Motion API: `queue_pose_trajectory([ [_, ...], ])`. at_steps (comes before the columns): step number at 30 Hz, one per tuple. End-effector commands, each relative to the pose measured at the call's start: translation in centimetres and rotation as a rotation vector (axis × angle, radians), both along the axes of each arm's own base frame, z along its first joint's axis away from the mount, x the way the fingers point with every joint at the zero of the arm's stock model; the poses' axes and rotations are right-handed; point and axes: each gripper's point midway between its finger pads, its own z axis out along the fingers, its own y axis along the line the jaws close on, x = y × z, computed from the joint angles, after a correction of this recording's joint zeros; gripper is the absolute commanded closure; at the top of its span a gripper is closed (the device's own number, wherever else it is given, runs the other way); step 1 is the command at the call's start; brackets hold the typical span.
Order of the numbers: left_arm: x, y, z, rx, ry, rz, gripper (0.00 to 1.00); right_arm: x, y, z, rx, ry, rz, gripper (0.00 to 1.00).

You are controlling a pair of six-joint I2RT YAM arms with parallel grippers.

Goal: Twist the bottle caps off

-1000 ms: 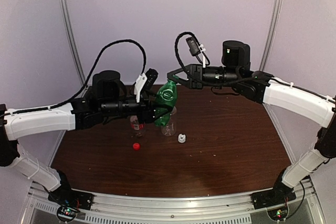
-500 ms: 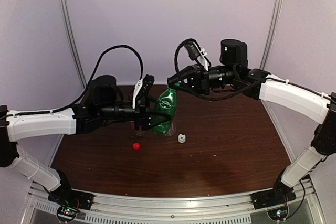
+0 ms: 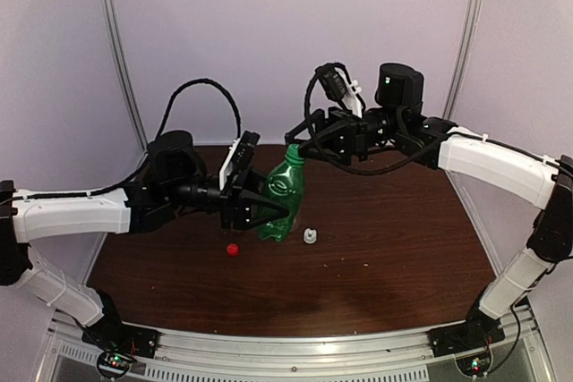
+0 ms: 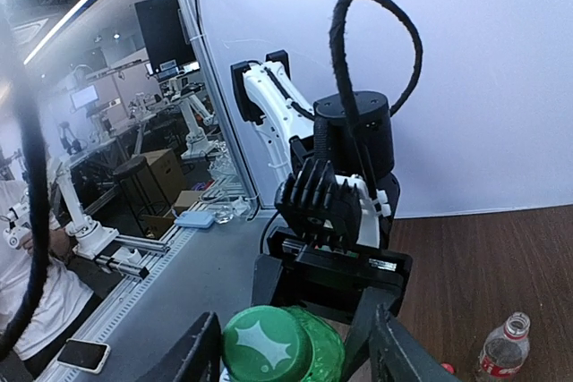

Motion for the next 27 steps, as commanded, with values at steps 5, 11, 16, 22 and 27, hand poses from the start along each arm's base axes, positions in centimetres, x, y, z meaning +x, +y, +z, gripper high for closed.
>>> queue_pose_trajectory([
  [5, 2.3, 0.2, 2.3, -0.026, -0.109, 0.171, 0.61, 3.4, -1.4, 2.7, -0.011, 0.109, -0.334, 0.29],
  [11, 5.4, 0.6, 2.0, 0.018, -0.100, 0.353, 0.63, 6.8, -1.4, 2.1, -0.065, 0.195, -0.661, 0.22],
  [16, 6.6, 1.0, 2.0, 0.022, -0.090, 0.427, 0.63, 7.3, -0.6, 1.1, -0.094, 0.221, -0.742, 0.21],
  [22, 7.0, 1.2, 2.2, 0.019, -0.090, 0.459, 0.63, 6.9, 1.0, -0.6, -0.145, 0.224, -0.728, 0.26],
  [27, 7.1, 1.3, 2.3, 0.019, -0.092, 0.469, 0.63, 6.8, 1.4, -1.0, -0.151, 0.219, -0.714, 0.42],
])
